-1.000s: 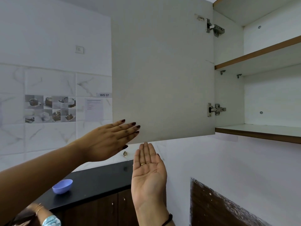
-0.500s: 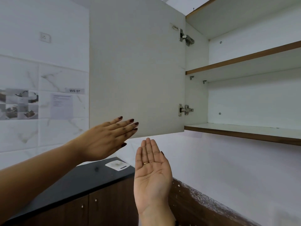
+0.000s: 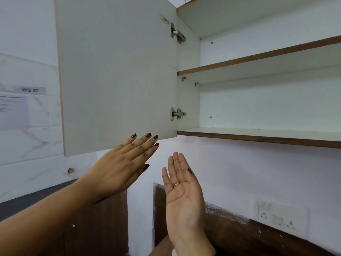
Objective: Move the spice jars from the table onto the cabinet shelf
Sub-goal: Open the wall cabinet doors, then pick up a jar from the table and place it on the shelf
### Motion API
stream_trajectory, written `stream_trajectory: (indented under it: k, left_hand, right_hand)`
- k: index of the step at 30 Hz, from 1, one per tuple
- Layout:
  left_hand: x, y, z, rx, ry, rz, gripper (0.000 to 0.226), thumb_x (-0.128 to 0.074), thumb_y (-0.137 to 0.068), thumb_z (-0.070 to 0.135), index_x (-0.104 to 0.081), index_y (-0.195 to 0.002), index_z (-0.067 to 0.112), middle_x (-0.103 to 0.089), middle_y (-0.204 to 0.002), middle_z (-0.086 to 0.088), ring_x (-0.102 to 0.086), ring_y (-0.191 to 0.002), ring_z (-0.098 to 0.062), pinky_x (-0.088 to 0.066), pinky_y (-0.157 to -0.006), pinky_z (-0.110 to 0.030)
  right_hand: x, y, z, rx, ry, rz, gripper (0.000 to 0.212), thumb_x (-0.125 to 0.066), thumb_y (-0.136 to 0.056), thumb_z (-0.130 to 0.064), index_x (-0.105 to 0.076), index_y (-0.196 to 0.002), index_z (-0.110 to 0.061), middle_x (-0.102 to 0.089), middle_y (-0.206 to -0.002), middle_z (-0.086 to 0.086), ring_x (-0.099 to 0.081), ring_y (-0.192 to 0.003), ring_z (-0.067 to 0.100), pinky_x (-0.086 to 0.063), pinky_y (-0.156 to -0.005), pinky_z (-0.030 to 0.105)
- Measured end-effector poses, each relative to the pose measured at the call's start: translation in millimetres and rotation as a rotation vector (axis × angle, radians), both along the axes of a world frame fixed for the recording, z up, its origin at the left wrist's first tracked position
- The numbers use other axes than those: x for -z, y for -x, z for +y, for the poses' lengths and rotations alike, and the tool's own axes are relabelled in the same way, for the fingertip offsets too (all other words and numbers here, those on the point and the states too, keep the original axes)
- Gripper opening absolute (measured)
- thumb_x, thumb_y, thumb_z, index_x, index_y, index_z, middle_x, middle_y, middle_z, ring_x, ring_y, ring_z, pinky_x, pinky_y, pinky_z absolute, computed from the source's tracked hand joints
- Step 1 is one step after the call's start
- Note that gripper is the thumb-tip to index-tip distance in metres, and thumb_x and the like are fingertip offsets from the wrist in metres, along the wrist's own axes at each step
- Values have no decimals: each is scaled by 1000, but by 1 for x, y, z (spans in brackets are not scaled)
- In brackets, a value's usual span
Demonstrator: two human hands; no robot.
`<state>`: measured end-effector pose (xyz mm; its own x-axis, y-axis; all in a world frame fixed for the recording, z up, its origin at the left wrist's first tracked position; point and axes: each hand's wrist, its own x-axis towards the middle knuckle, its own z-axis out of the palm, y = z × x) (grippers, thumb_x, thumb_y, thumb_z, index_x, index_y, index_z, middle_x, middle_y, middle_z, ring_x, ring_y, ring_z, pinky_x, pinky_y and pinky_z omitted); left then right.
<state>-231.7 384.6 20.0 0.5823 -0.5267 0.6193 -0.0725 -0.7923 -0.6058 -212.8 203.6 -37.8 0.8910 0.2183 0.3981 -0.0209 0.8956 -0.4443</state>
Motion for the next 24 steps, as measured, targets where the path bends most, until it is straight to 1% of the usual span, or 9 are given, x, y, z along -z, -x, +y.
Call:
stream_trajectory:
  k: [4, 7, 10, 13, 14, 16, 19, 21, 24]
  left_hand:
    - [32, -15, -19, 113, 173, 18, 54, -23, -106, 34, -31, -155, 11, -28, -163, -6, -21, -153, -20, -16, -124, -41]
    - [56, -23, -36, 215, 299, 60, 55, -27, -106, 32, -27, -156, 11, -25, -164, -6, -18, -154, -19, -17, -124, -43]
    - [76, -24, -51, 304, 366, 105, 55, -31, -105, 30, -27, -157, 11, -21, -165, -5, -17, -154, -20, -15, -124, -42]
    - [94, -21, -64, 384, 467, 155, 55, -32, -103, 27, -27, -156, 11, -21, -166, -4, -16, -154, -19, -10, -126, -39]
    - [100, -20, -68, 409, 514, 174, 55, -32, -103, 26, -27, -156, 12, -21, -166, -3, -16, -154, -18, -9, -126, -38]
    - [114, -18, -76, 453, 608, 203, 55, -31, -103, 26, -27, -156, 12, -21, -166, -1, -17, -154, -17, -11, -126, -39]
    - [133, -19, -86, 497, 707, 227, 54, -31, -104, 27, -29, -156, 14, -22, -165, 2, -18, -154, -15, -14, -125, -40]
    - [145, -20, -93, 523, 781, 242, 53, -32, -104, 27, -31, -155, 13, -24, -165, 3, -19, -153, -14, -16, -124, -41]
    - [165, -25, -104, 565, 908, 270, 52, -33, -104, 26, -34, -154, 12, -26, -164, 2, -20, -153, -14, -19, -123, -44]
  right_hand:
    - [16, 0, -17, 124, 76, -14, 45, -41, -91, -36, -58, -130, -23, -64, -133, -8, -59, -125, 9, -42, -109, 35]
    - [30, 2, -28, 198, 127, -23, 40, -39, -95, -33, -58, -129, -23, -63, -135, -7, -59, -125, 8, -44, -107, 32]
    - [45, 8, -37, 298, 200, -78, 46, -55, -89, -41, -58, -130, -22, -62, -136, -6, -58, -126, 10, -46, -108, 32]
    - [59, 17, -47, 371, 249, -86, 86, -78, -63, -65, -57, -132, -19, -62, -137, -5, -57, -128, 12, -43, -108, 27]
    - [63, 20, -51, 386, 247, -74, 91, -80, -58, -67, -58, -132, -18, -62, -137, -5, -56, -129, 13, -42, -108, 27]
    - [72, 24, -60, 430, 270, -84, 81, -77, -68, -62, -58, -132, -17, -61, -137, -4, -55, -130, 14, -41, -109, 28]
    - [88, 24, -77, 479, 326, -143, 43, -52, -96, -34, -55, -135, -16, -60, -138, -5, -53, -132, 14, -40, -111, 29]
    - [98, 22, -87, 497, 362, -151, 40, -45, -99, -25, -53, -137, -15, -60, -139, -5, -53, -132, 14, -38, -112, 29]
    - [115, 17, -101, 532, 378, -105, 42, -37, -98, -23, -53, -136, -13, -60, -138, -3, -53, -132, 14, -36, -113, 33]
